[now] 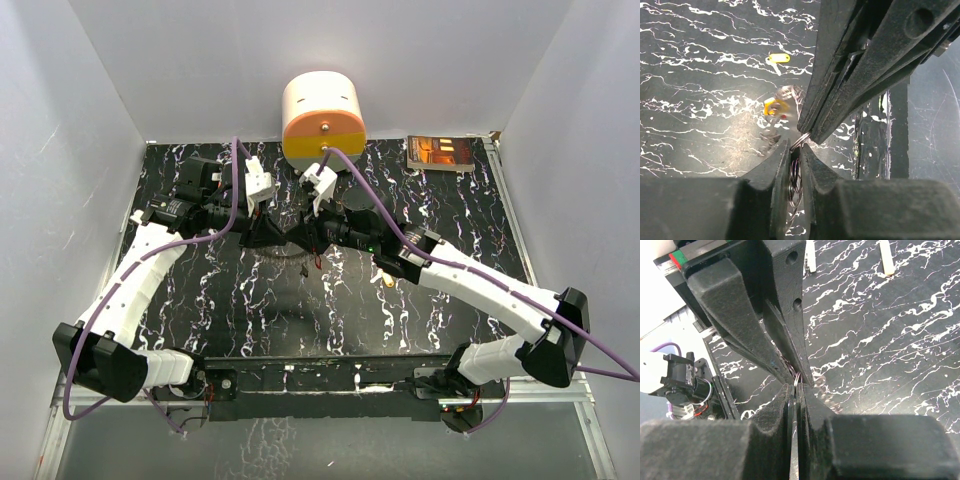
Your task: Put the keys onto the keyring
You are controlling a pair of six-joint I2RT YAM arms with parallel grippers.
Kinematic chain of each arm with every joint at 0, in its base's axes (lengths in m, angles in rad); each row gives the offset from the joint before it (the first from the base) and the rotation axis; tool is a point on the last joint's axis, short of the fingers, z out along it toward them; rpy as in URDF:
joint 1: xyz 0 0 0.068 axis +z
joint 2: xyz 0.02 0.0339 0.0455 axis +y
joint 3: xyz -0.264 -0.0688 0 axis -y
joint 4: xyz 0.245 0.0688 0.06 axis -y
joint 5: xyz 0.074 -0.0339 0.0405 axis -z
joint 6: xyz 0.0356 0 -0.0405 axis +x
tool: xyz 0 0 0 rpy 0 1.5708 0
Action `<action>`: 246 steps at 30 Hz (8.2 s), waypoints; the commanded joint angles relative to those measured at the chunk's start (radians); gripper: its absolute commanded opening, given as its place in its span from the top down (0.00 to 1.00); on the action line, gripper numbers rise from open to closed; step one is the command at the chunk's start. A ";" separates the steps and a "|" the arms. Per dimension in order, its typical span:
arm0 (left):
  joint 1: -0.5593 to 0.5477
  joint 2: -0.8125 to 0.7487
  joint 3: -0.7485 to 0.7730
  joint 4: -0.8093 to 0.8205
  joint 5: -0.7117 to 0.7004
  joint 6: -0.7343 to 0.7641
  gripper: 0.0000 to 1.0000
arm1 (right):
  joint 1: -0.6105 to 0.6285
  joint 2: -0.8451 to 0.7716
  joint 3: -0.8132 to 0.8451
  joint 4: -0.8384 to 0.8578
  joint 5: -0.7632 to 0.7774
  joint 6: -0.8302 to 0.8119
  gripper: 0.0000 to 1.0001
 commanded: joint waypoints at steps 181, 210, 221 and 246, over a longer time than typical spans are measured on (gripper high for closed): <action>-0.002 -0.070 -0.025 0.007 -0.237 0.073 1.00 | -0.532 0.180 -0.332 -0.311 0.220 0.130 0.92; -0.002 -0.022 0.092 0.066 -0.243 -0.256 1.00 | -0.304 -0.175 0.029 -0.275 -0.132 0.190 0.92; -0.010 0.004 0.120 0.009 -0.255 -0.241 1.00 | -0.175 -0.077 0.108 -0.146 -0.113 0.195 0.92; -0.011 -0.021 0.110 0.007 -0.231 -0.235 1.00 | -0.090 0.092 0.208 -0.075 -0.043 0.209 0.92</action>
